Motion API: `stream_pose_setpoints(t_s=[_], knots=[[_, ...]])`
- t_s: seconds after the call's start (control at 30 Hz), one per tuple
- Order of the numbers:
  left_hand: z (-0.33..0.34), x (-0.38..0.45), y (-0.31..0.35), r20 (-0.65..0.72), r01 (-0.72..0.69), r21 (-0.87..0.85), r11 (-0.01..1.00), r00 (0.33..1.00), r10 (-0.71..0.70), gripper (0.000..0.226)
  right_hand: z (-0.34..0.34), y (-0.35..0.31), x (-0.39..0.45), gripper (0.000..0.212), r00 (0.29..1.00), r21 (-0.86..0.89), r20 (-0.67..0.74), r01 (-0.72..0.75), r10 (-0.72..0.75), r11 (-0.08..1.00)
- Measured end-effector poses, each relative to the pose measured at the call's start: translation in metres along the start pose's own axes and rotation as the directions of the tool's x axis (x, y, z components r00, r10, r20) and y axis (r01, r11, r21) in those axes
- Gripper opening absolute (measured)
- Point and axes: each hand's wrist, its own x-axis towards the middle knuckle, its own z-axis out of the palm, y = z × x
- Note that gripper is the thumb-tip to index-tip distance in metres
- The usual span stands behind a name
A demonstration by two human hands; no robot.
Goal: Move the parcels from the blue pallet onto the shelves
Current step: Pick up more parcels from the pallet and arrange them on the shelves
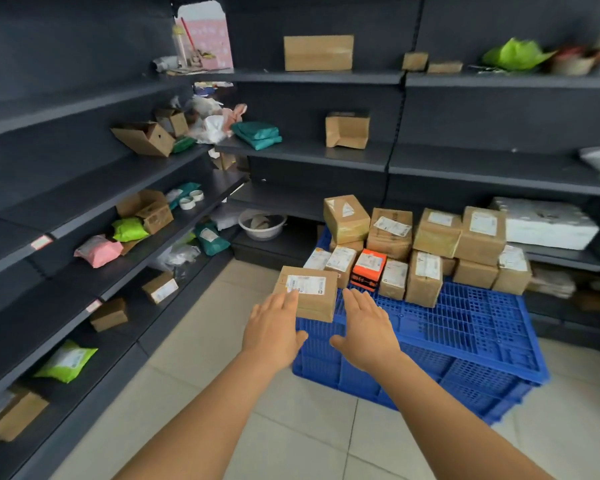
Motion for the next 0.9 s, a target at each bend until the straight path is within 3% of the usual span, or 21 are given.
stream_pose_setpoints(t_s=[0.4, 0.63, 0.9], knots=[[0.023, 0.15, 0.062, 0.019, -0.214, -0.051, 0.976, 0.976, 0.215, 0.075, -0.034, 0.081, 0.098, 0.09, 0.975, -0.006, -0.086, -0.206, 0.205, 0.979], [0.034, 0.241, 0.098, 0.054, -0.401, -0.039, 0.915, 0.914, 0.403, 0.072, -0.057, 0.127, 0.151, 0.092, 0.917, 0.04, -0.148, -0.368, 0.37, 0.929], [0.053, 0.312, 0.152, 0.093, -0.469, -0.077, 0.88, 0.875, 0.475, 0.073, -0.077, 0.185, 0.184, 0.088, 0.862, 0.12, -0.132, -0.476, 0.489, 0.871]])
